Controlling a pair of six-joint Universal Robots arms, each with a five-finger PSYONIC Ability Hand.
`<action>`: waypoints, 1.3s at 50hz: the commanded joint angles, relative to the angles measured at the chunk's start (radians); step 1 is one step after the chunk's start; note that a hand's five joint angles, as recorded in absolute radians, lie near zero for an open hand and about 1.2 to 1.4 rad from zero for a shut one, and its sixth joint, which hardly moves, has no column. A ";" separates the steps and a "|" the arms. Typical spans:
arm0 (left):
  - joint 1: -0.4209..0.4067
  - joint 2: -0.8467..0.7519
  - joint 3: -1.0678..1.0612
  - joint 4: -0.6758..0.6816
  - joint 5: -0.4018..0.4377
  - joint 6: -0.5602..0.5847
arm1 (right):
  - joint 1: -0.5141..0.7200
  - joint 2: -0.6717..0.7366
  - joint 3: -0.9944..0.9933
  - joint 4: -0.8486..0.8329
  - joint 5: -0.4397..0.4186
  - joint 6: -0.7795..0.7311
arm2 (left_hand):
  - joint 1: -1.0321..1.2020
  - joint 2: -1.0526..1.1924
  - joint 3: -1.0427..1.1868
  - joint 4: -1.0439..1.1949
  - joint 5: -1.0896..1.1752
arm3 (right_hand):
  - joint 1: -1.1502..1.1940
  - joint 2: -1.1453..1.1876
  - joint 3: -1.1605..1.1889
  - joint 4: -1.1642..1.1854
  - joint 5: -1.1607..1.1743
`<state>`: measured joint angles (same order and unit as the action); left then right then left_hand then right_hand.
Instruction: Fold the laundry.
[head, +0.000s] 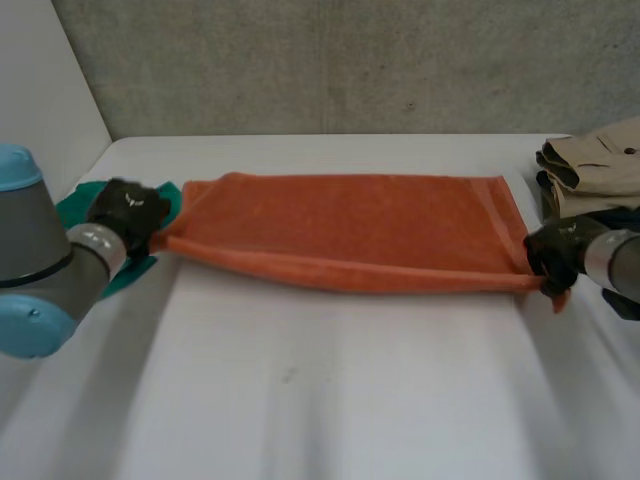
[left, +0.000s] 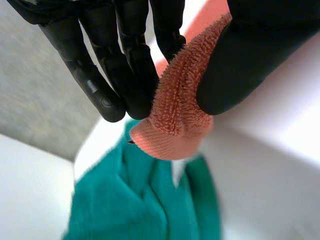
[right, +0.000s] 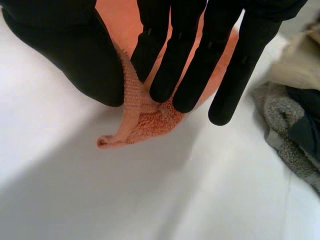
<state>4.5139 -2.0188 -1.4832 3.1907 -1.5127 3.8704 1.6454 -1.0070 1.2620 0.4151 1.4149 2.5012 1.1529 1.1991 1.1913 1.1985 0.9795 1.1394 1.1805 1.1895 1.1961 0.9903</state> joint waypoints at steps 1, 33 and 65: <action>0.042 0.080 -0.118 -0.294 -0.018 0.171 | -0.052 -0.120 0.166 0.307 0.031 -0.603 | 0.243 0.197 0.205 0.198 0.242 | 0.257 0.216 0.207 0.200 0.231; -0.070 -0.446 0.668 -0.143 -0.072 0.118 | 0.054 0.260 -0.265 -0.398 0.036 -0.459 | 0.243 0.197 0.205 0.198 0.242 | 0.257 0.216 0.207 0.200 0.231; -0.113 -0.333 0.525 -0.041 -0.070 -0.048 | -0.045 0.100 -0.090 -0.041 -0.004 -0.074 | -0.978 -1.025 -1.017 -1.024 -0.979 | -0.965 -1.006 -1.015 -1.022 -0.990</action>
